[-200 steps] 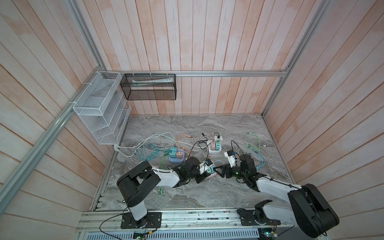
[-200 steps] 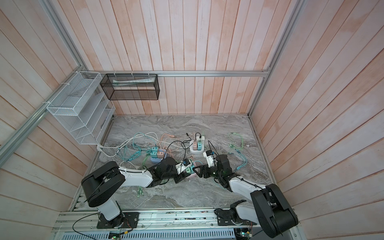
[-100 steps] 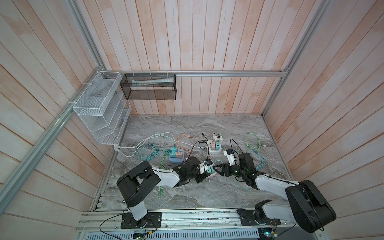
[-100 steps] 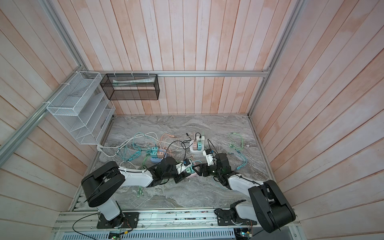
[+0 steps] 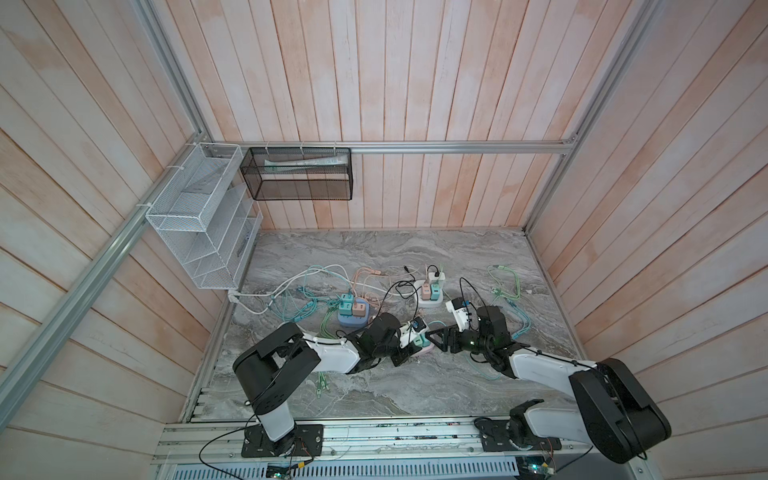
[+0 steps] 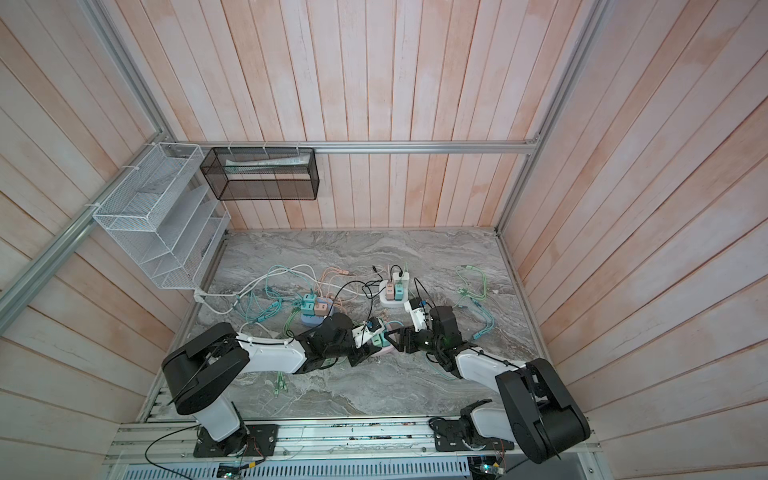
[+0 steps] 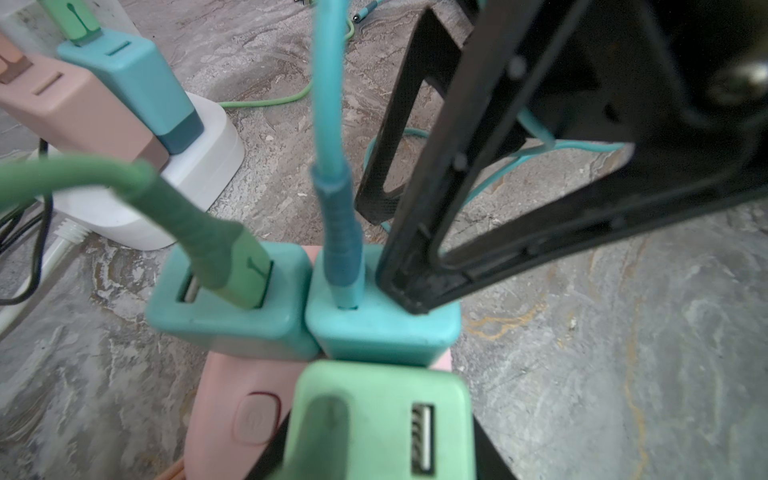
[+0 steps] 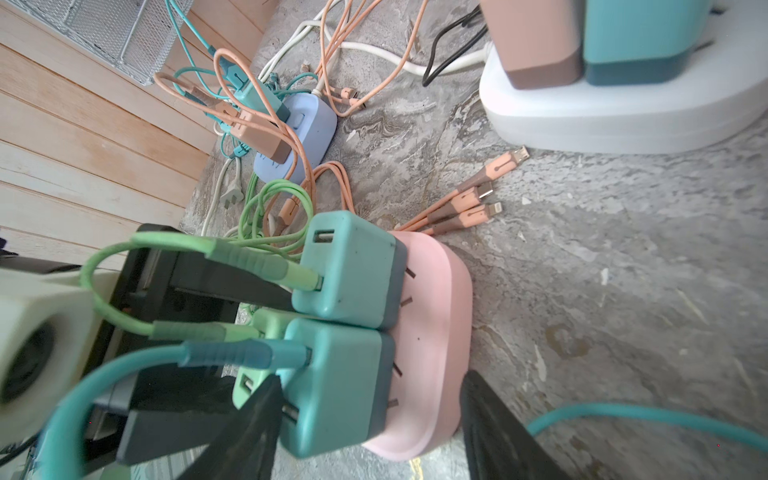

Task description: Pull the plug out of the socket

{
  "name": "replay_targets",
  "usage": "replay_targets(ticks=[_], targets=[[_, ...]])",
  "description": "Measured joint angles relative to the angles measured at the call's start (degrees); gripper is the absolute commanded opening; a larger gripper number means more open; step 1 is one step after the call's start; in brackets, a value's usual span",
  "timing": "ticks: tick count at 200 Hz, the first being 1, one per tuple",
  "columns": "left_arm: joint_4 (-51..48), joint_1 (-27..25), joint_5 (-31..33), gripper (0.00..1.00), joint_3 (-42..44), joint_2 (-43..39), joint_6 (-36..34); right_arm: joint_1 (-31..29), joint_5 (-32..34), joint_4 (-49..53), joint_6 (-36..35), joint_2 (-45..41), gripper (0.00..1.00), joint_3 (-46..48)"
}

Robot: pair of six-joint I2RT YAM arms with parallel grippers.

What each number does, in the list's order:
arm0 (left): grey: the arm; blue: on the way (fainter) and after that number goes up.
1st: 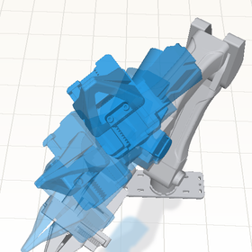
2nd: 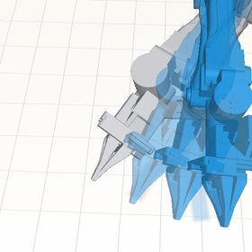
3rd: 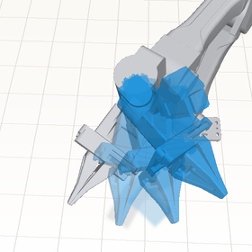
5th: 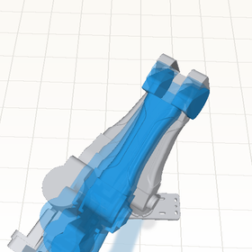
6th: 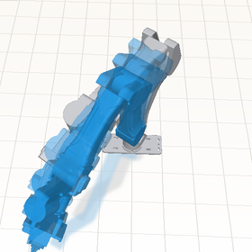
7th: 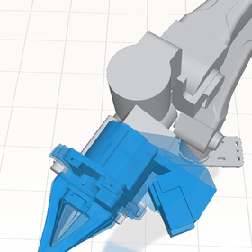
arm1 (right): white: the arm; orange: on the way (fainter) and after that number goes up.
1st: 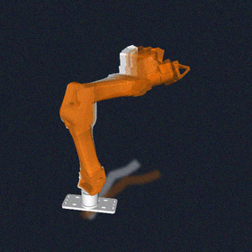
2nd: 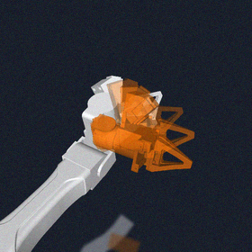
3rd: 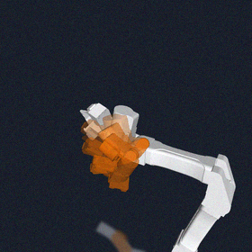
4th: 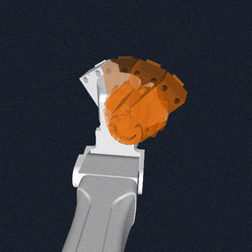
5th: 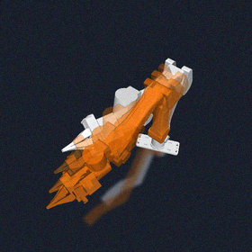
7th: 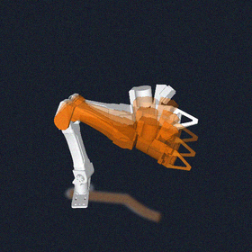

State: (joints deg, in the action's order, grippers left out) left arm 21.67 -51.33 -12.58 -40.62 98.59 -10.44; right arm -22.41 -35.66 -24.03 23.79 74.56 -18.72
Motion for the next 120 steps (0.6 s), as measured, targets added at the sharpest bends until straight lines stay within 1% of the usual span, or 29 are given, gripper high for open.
replay_targets(ticks=[52, 86, 120], targets=[[-5.6, 0.0, 0.7, 0.23, -2.7, -0.2, 1.3, -1.2, 1.4, -2.2, 1.5, -0.1, 0.58, 0.7], [-6.4, 0.0, 1.6, 0.21, -2.8, -0.5, 2.3, -2.3, 2.8, -3.6, 1.9, 0.3, 0.55, 0.8], [-6.4, -0.2, 3.0, 0.2, -2.8, -0.8, 4.0, -2.6, 3.7, -4.3, 2.1, 0.5, 0.54, 0.8]])
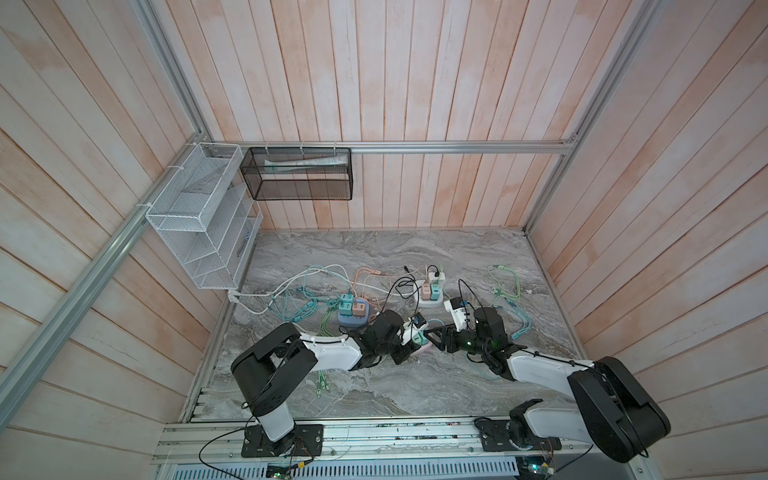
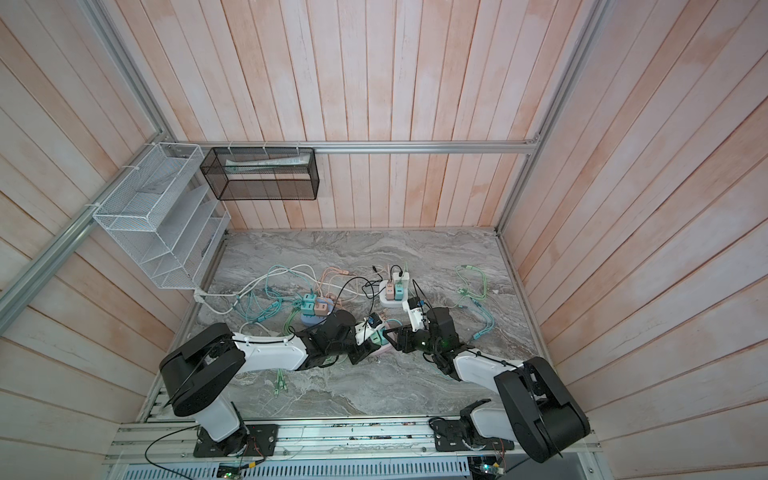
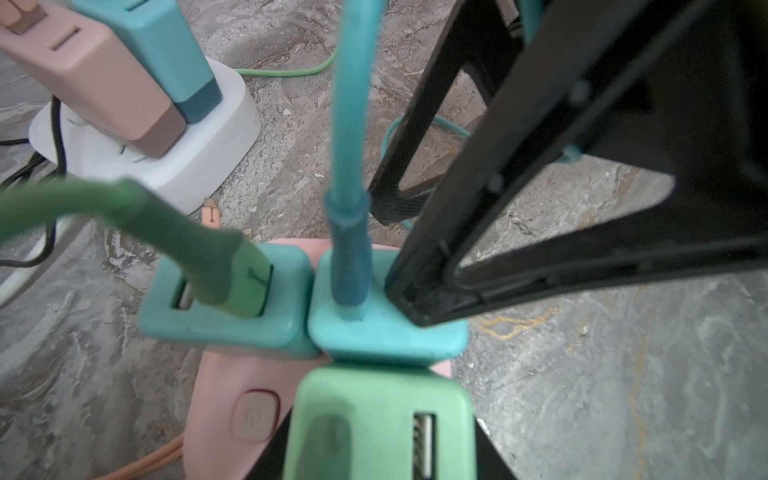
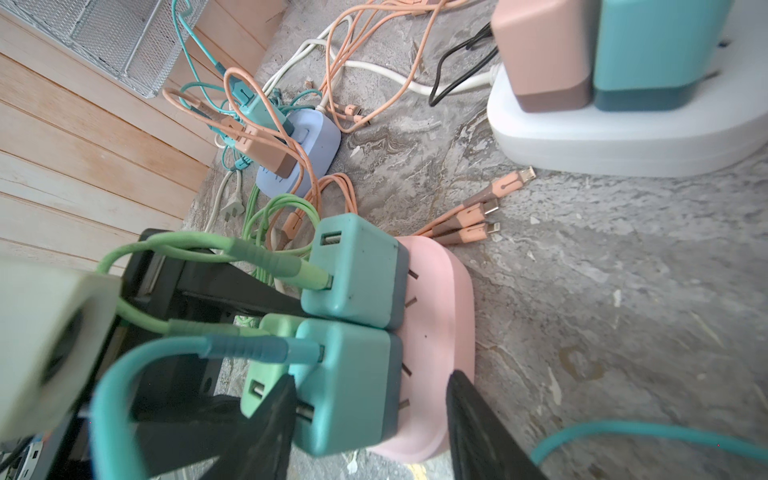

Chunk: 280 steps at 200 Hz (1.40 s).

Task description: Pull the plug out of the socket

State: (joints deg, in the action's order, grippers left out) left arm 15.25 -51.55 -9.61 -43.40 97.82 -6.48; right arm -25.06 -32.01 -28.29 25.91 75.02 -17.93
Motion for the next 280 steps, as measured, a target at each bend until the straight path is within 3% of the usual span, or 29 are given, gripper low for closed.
replay_targets(ticks=[61, 184, 280], targets=[[1.2, -0.2, 0.9, 0.2, 0.9, -0.3, 3.4, -0.3, 0.5, -0.7, 0.2, 0.3, 0.53, 0.0], [0.0, -2.2, 5.2, 0.18, 1.8, -2.4, 0.1, -1.2, 0.3, -1.2, 0.9, 0.8, 0.52, 0.0], [5.9, 0.2, 0.9, 0.18, 3.3, -8.4, 2.1, -1.2, 1.2, -1.5, 1.1, 0.9, 0.52, -0.1]])
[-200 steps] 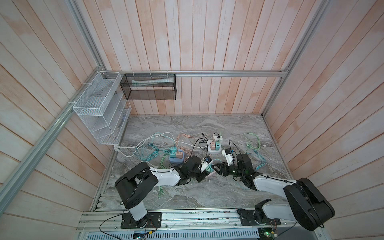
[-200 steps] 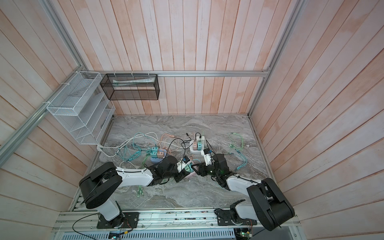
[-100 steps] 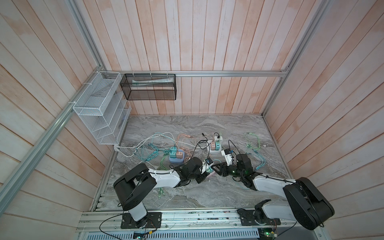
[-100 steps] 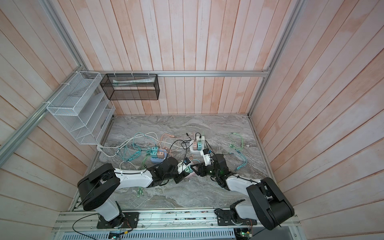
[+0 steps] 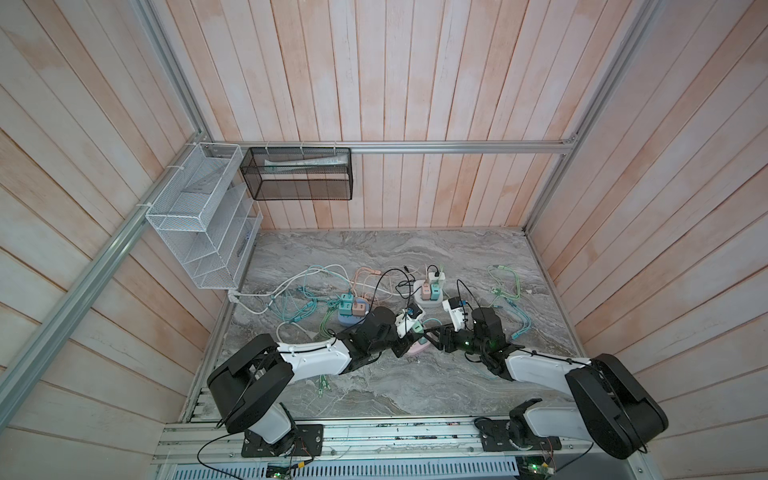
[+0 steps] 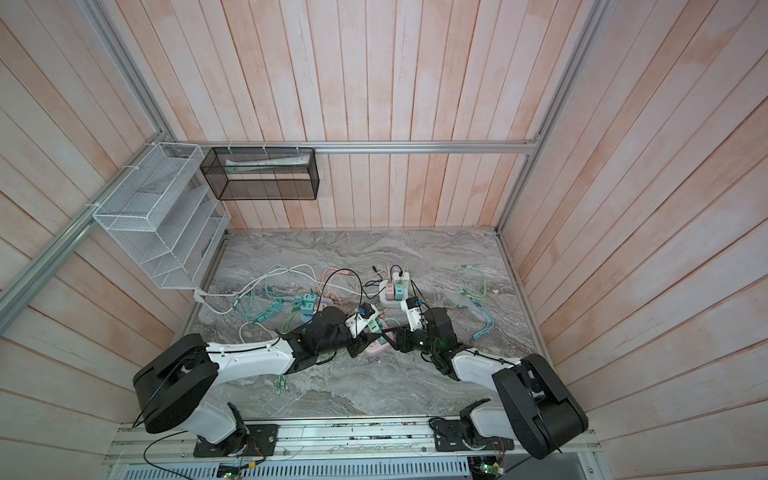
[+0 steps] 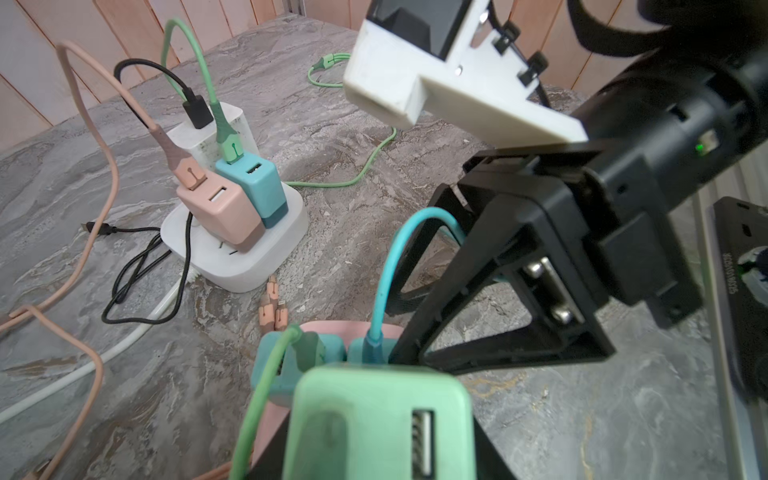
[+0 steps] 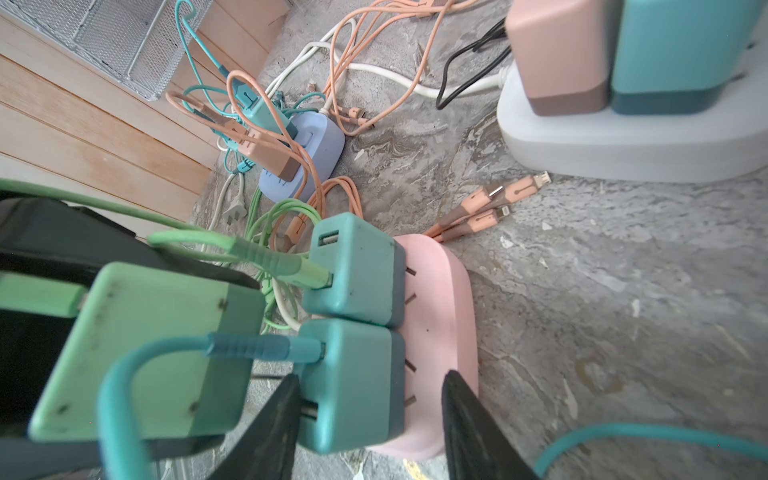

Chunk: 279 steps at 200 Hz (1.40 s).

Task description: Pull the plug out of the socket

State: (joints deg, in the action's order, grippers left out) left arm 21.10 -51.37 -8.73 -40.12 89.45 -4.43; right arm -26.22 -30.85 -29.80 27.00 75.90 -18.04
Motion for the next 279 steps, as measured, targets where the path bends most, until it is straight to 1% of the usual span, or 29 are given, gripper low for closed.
replay_targets(ticks=[43, 77, 110, 152, 193, 279], targets=[[-0.2, 0.0, 0.0, 0.18, 3.6, -2.8, 0.4, 0.0, 0.5, 0.1, 0.9, -0.2, 0.52, 0.0], [-0.7, 0.0, 0.7, 0.18, 6.7, -6.3, 2.2, 0.0, 0.6, -0.2, 1.9, 0.1, 0.52, 0.0], [-1.7, 0.0, 2.1, 0.18, 9.9, -9.9, 6.2, 0.0, 1.2, -0.3, 2.2, -0.1, 0.52, 0.0], [-2.7, 0.2, 3.1, 0.19, 11.8, -13.0, 12.2, 0.0, 3.2, -0.2, 2.6, -0.7, 0.53, 0.1], [-2.1, 3.4, 0.9, 0.19, 13.6, -15.1, 17.6, 0.0, 4.3, -0.1, 2.6, -0.9, 0.53, 0.1], [-2.2, 7.9, -2.2, 0.22, 14.1, -15.2, 25.2, 0.1, 8.3, 2.0, 2.6, -3.3, 0.54, 0.4]])
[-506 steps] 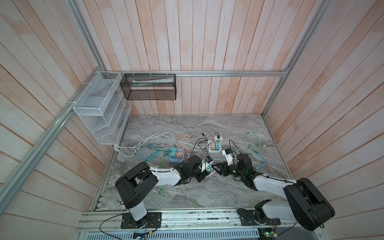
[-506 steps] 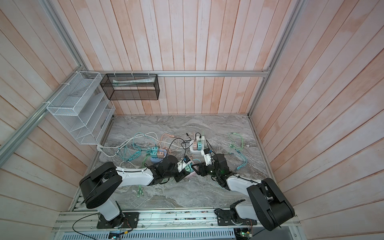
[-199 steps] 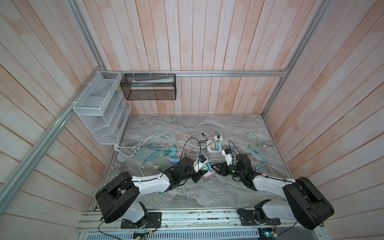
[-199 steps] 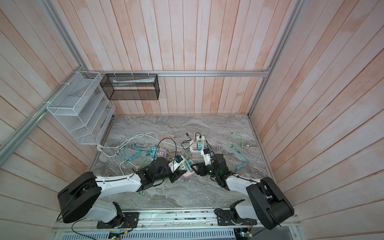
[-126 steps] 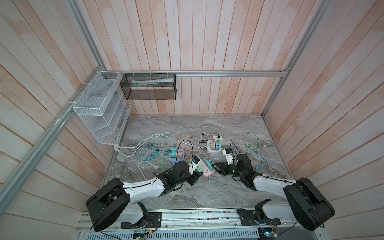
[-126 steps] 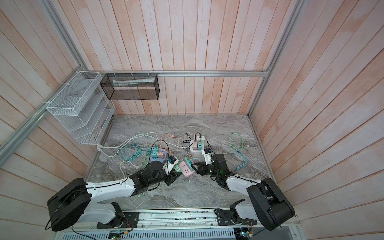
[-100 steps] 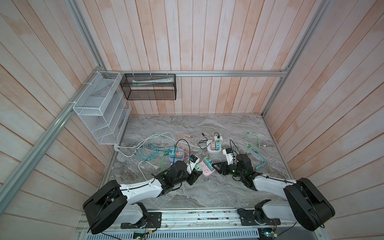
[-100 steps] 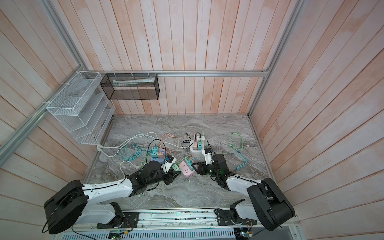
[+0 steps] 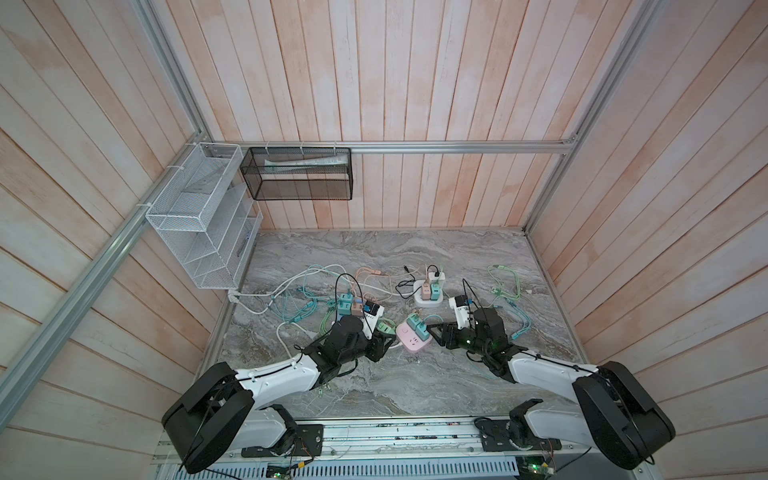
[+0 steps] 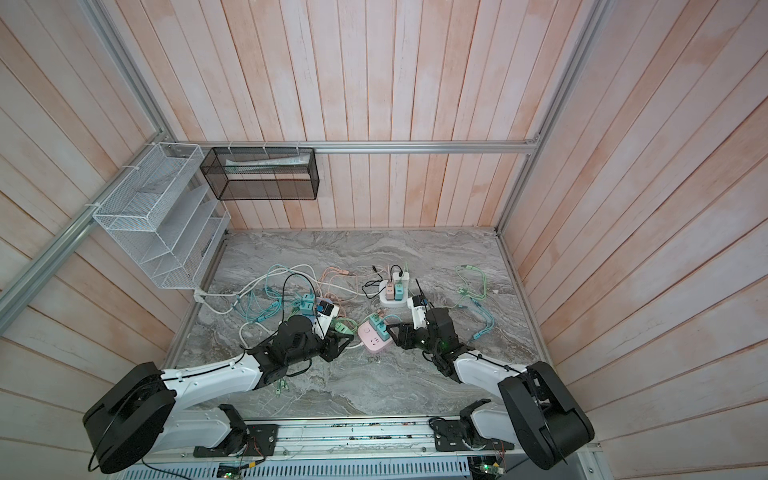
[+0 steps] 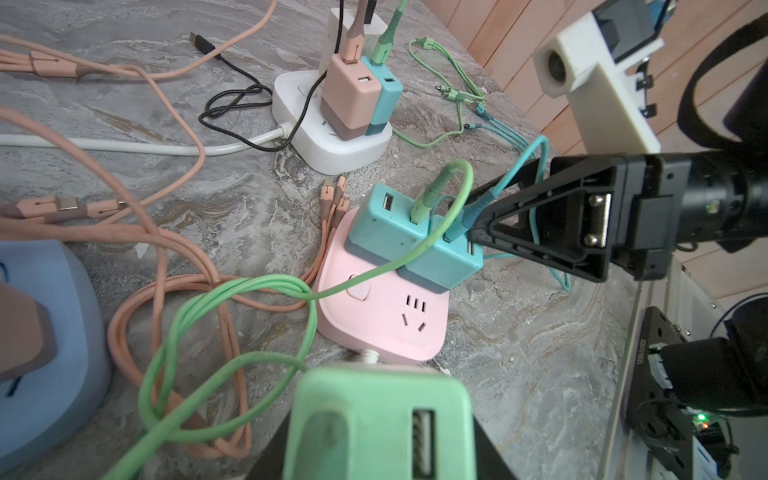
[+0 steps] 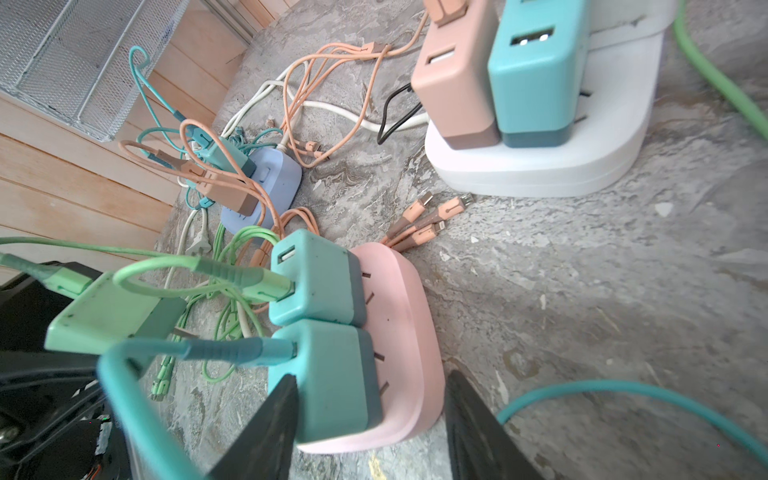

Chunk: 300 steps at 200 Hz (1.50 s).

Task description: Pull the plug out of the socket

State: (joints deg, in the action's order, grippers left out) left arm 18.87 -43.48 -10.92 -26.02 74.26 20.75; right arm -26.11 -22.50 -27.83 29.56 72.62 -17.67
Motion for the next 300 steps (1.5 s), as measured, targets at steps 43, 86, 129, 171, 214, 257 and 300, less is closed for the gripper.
replay_targets(ticks=[43, 86, 129, 171, 214, 257, 300], targets=[[-0.6, 0.1, -0.8, 0.23, 0.7, 0.2, 1.5, 0.1, 0.5, 0.7, -0.1, -0.6, 0.56, 0.0], [-3.3, 0.1, -0.3, 0.39, 0.6, 1.2, 2.1, 0.2, 0.6, 1.6, -1.2, -1.3, 0.61, 0.0], [-5.9, 0.1, 0.5, 0.44, -1.8, 5.3, 3.0, 0.3, 0.5, 5.5, -3.4, -4.0, 0.66, 0.0], [-6.7, 0.1, 0.8, 0.57, -5.0, 7.8, 3.2, 0.3, 1.8, 10.0, -5.7, -7.8, 0.72, -0.4], [-7.6, 0.1, 1.9, 0.68, -4.9, 5.3, 3.5, 0.3, 4.7, 13.6, -6.1, -13.9, 0.74, -0.7], [-9.7, 0.0, 3.9, 0.71, -5.0, 4.3, 3.5, 0.3, 7.2, 19.0, -7.0, -19.7, 0.74, -1.6], [-14.4, -1.0, 8.3, 0.72, -5.0, 0.3, 4.0, -0.1, 9.9, 24.1, -7.8, -26.0, 0.73, -3.0]])
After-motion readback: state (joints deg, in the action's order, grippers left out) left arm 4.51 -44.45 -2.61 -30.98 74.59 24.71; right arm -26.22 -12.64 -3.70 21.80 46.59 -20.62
